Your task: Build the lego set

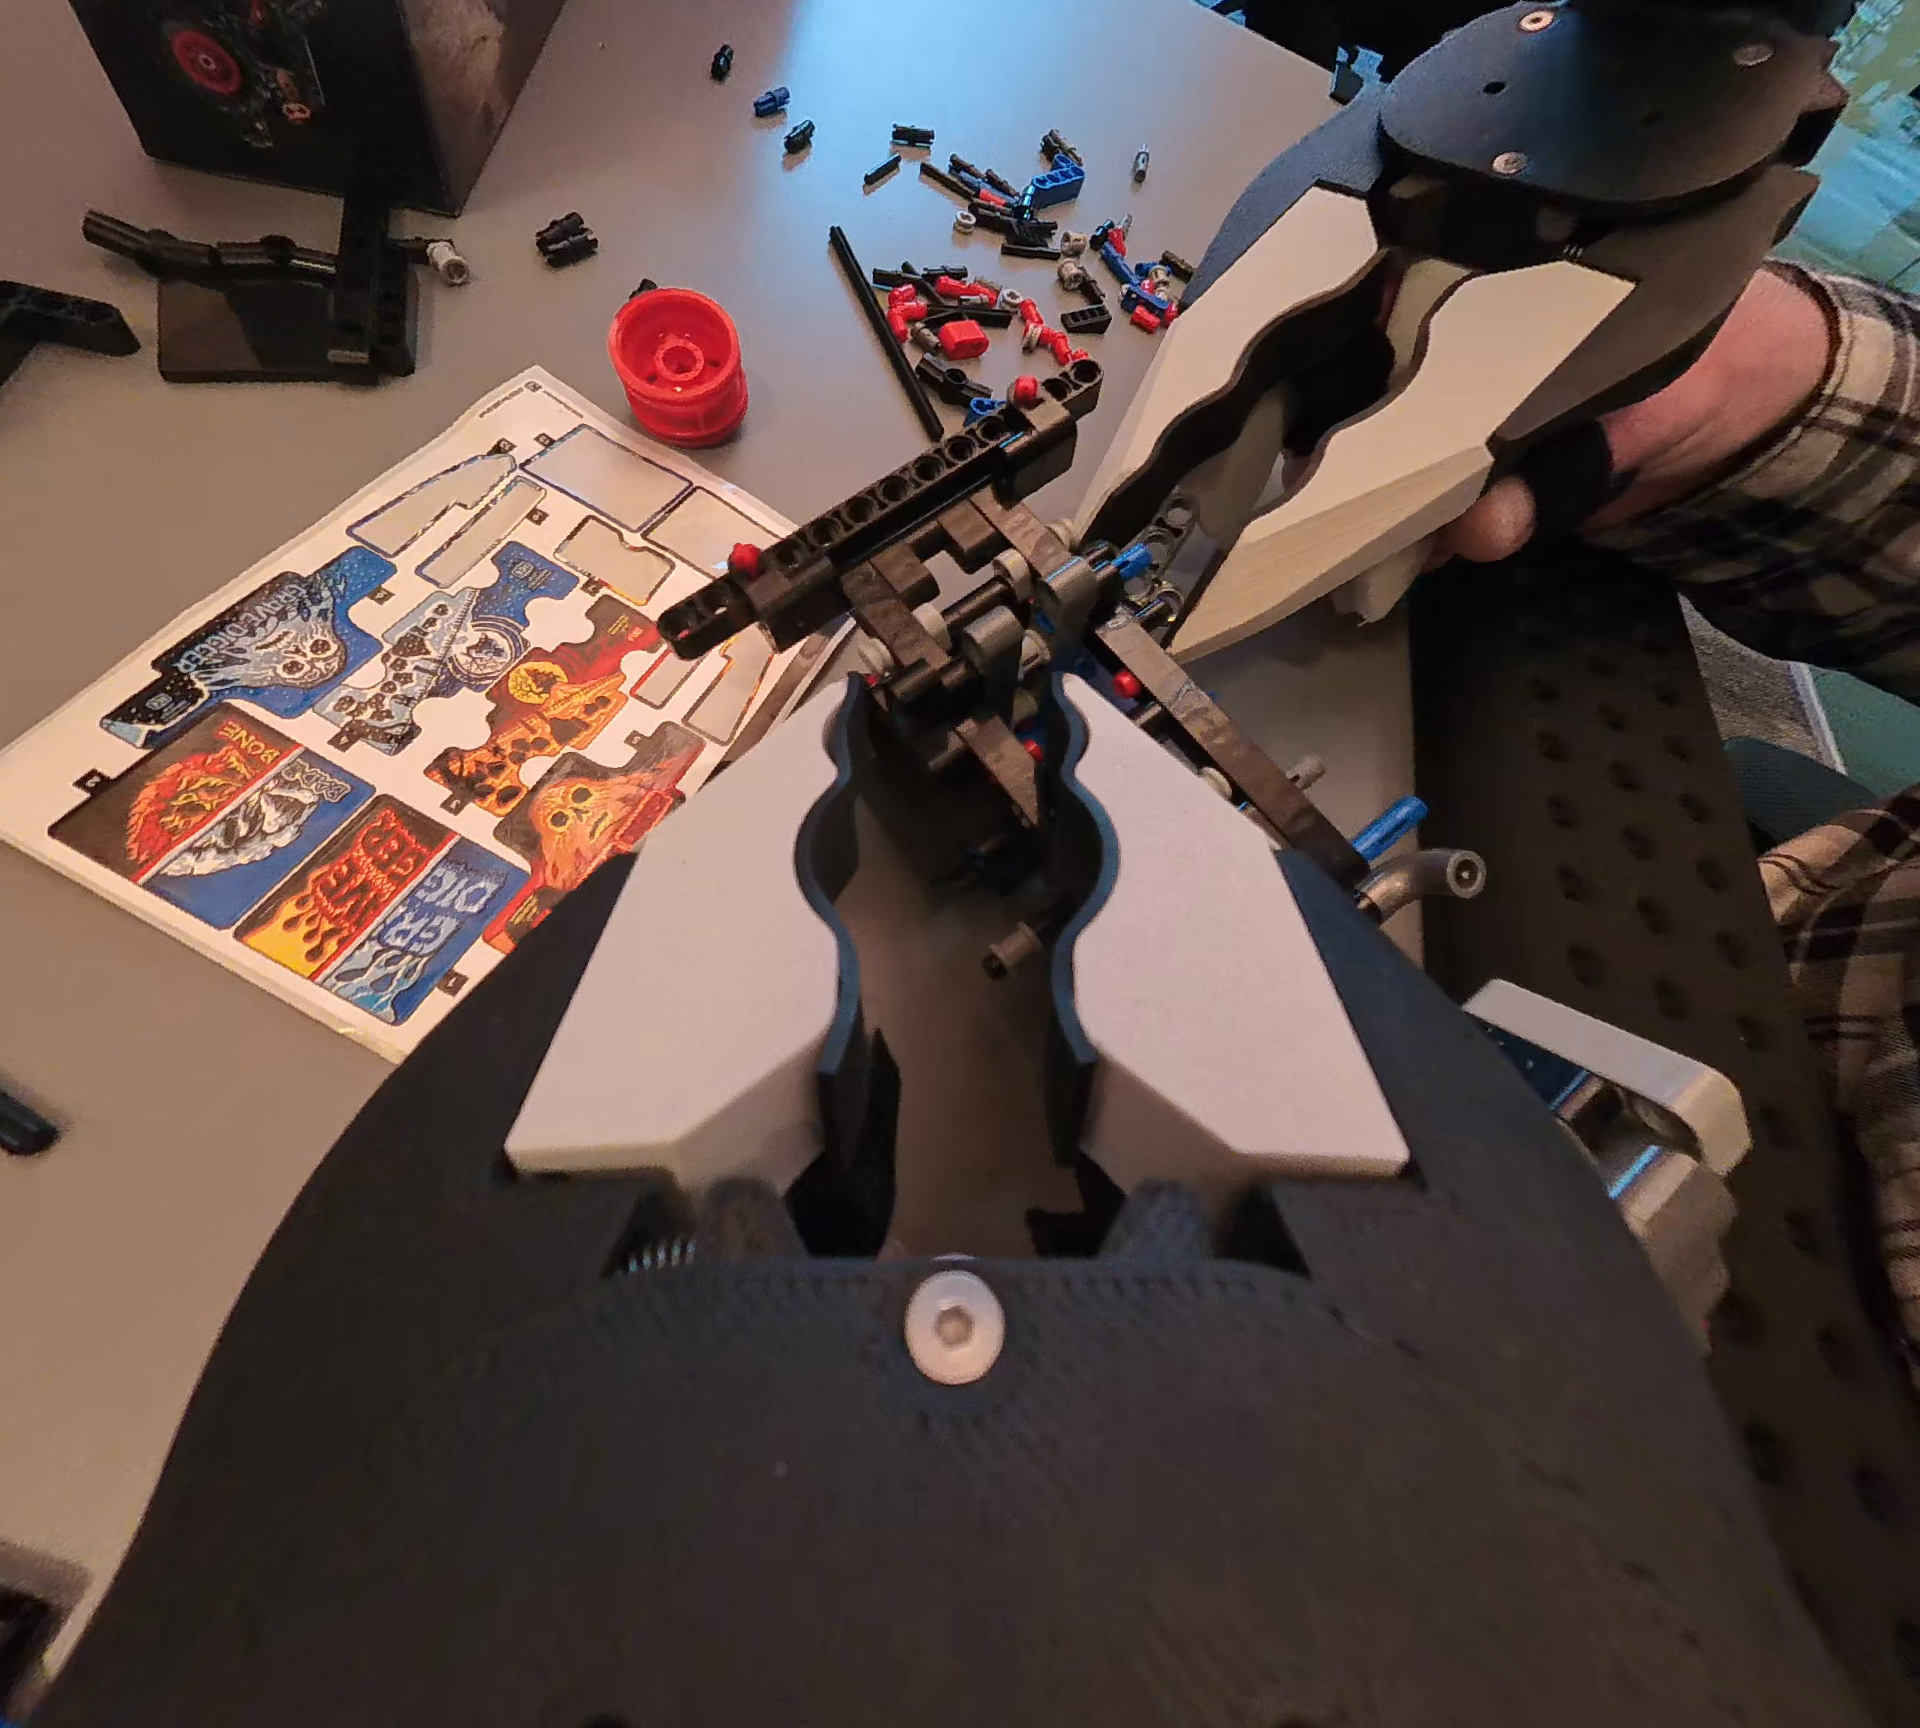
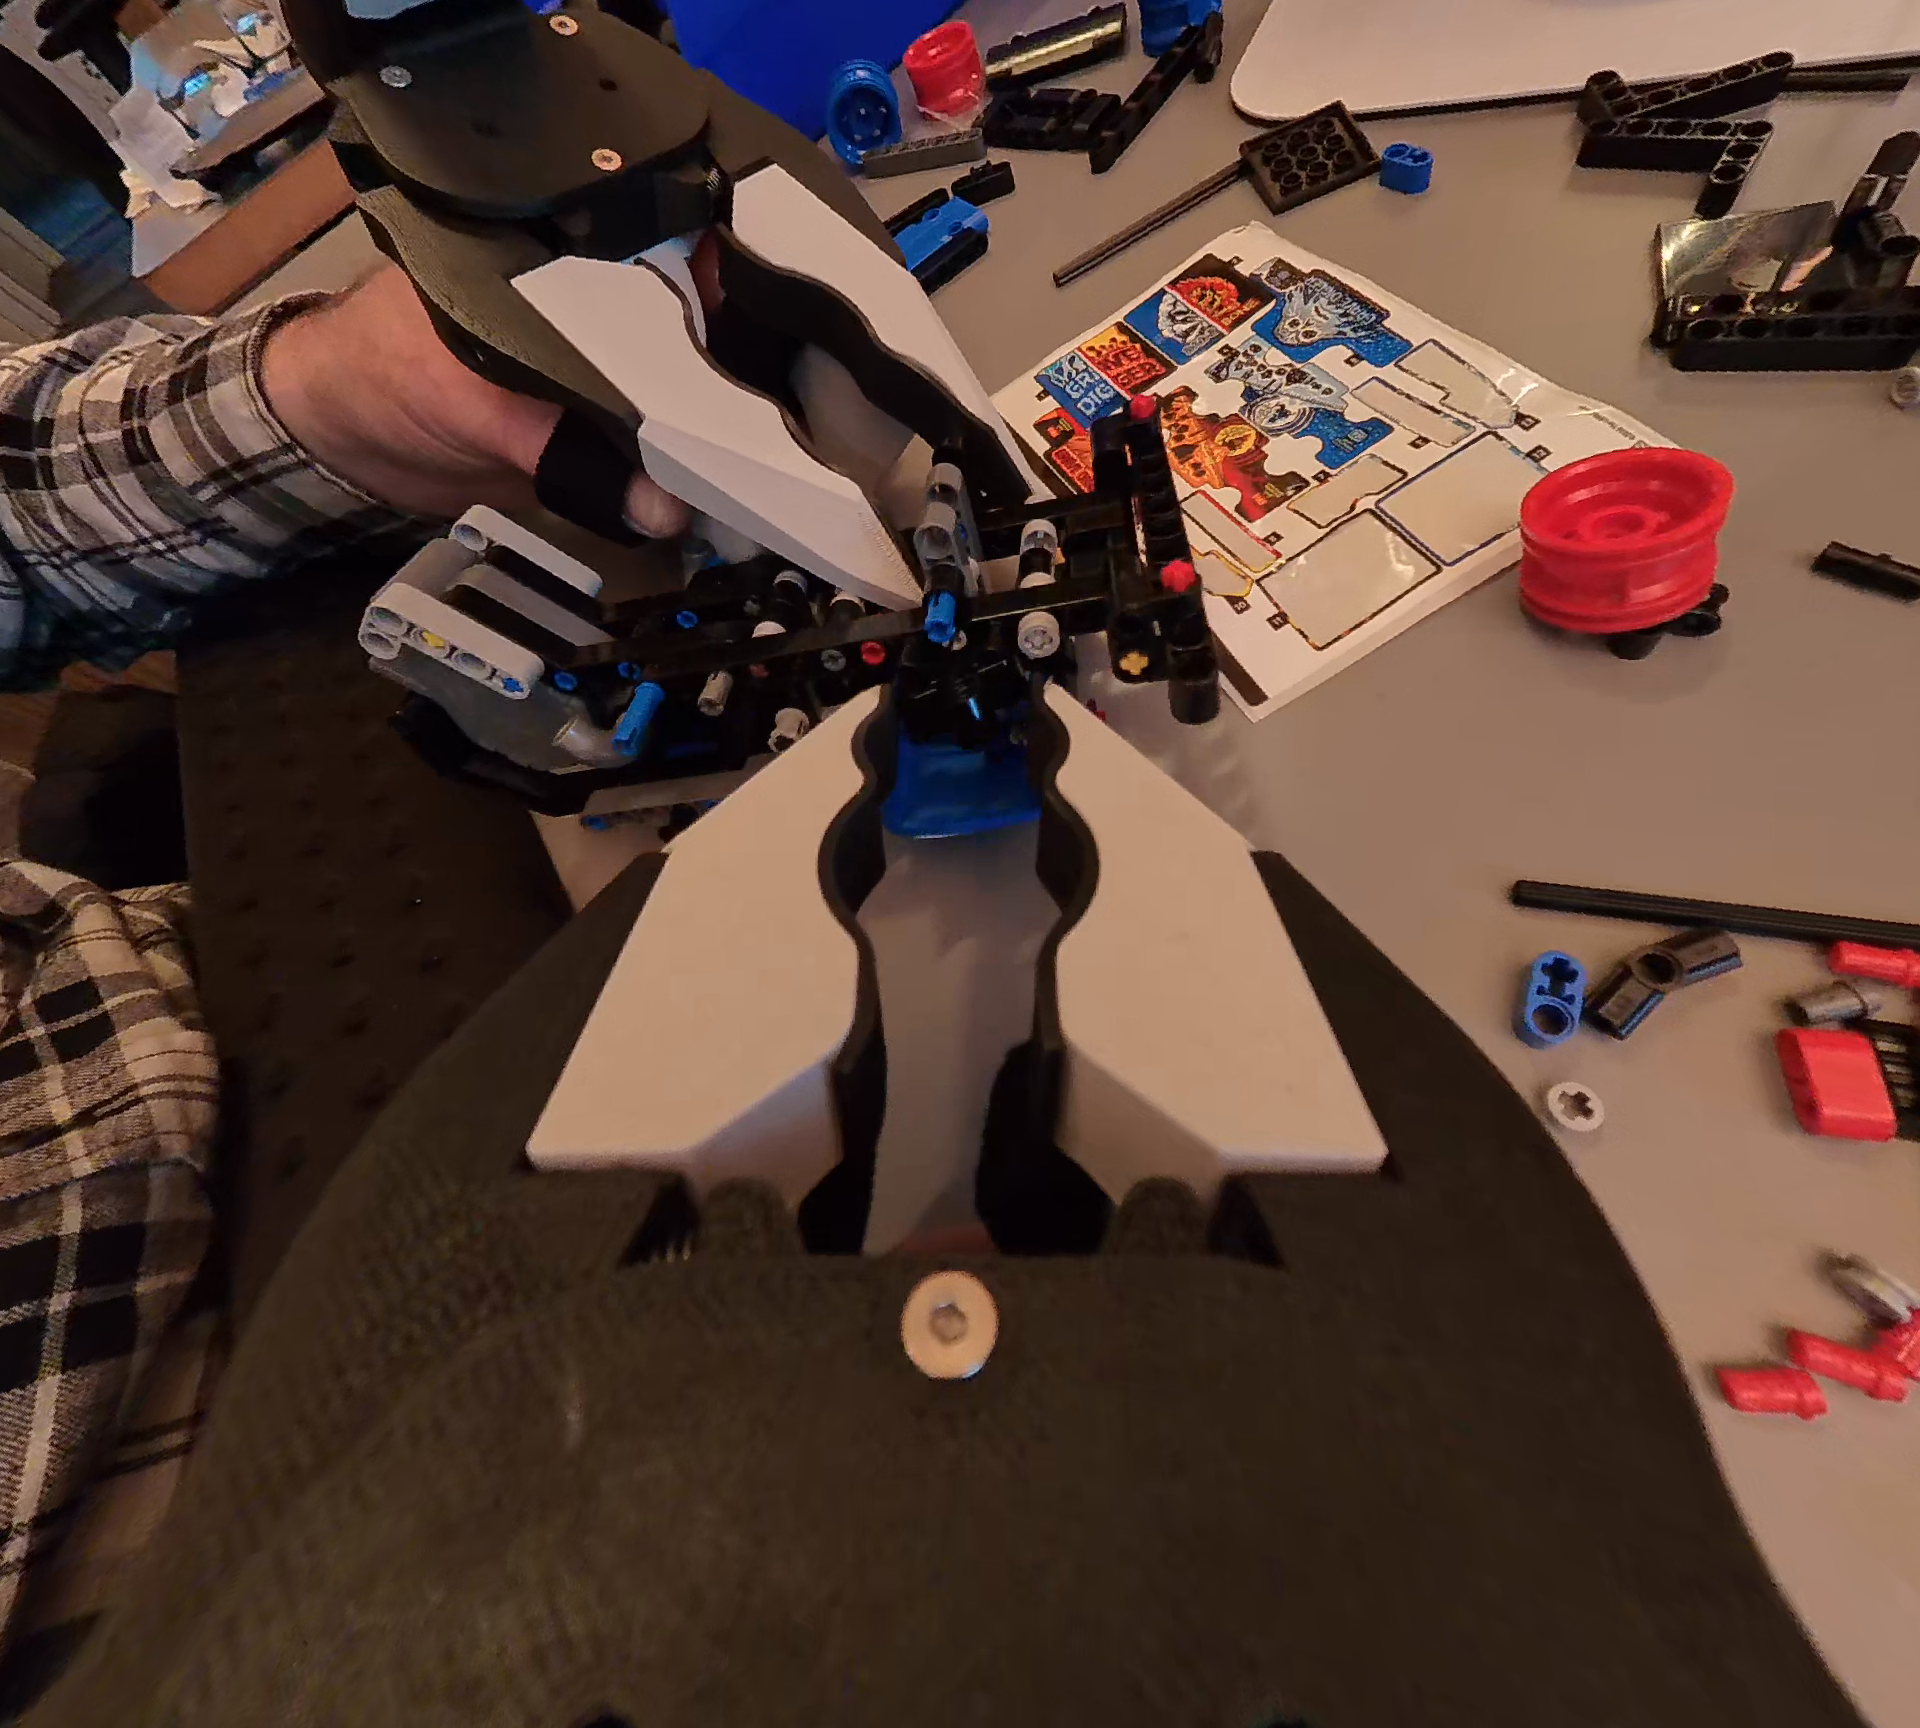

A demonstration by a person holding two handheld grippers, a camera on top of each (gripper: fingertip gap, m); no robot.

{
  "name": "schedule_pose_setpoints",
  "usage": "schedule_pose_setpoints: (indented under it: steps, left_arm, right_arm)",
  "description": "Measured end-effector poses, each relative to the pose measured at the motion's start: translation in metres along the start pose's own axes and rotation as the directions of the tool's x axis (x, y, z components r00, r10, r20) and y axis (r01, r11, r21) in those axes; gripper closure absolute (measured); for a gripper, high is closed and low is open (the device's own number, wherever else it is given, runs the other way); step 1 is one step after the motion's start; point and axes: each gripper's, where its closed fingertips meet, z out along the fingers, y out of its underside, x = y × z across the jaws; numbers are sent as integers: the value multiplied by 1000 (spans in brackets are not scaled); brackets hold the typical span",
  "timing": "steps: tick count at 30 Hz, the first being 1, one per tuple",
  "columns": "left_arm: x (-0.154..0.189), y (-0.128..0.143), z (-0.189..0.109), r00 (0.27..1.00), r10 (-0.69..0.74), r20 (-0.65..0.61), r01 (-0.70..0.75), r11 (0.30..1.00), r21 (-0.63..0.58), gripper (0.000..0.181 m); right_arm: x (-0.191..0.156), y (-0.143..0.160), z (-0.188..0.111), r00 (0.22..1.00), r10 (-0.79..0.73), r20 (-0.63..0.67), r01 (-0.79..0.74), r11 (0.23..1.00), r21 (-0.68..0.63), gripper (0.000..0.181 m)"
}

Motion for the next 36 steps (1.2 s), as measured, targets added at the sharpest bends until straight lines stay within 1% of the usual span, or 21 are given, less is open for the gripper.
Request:
schedule_pose_setpoints:
  steps: [6,9,18,23,31,36]
  left_arm:
    - [2,0,1,1000,4,-6,-4,1000,1,148]
    - [4,-1,2,1000,6,-16,-6,1000,2,147]
    - [6,-2,3,1000,17,-15,-17,1000,2,146]
    - [7,-2,3,1000,19,-16,-19,1000,3,146]
    - [8,-2,4,1000,25,-19,-25,1000,3,146]
    - [8,-2,4,999,28,-18,-27,1000,3,145]
  right_arm:
    - [-1,-1,-5,1000,-10,2,10,1000,16,159]
    - [0,3,-5,1000,-11,-6,11,1000,-6,159]
    - [-1,3,-7,999,-34,-14,34,999,-5,157]
    - [-1,4,-9,996,-77,-35,77,997,-6,160]
    - [-1,4,-11,991,-130,-33,129,992,-12,160]
    - [0,5,-10,983,-170,-75,167,985,-43,160]
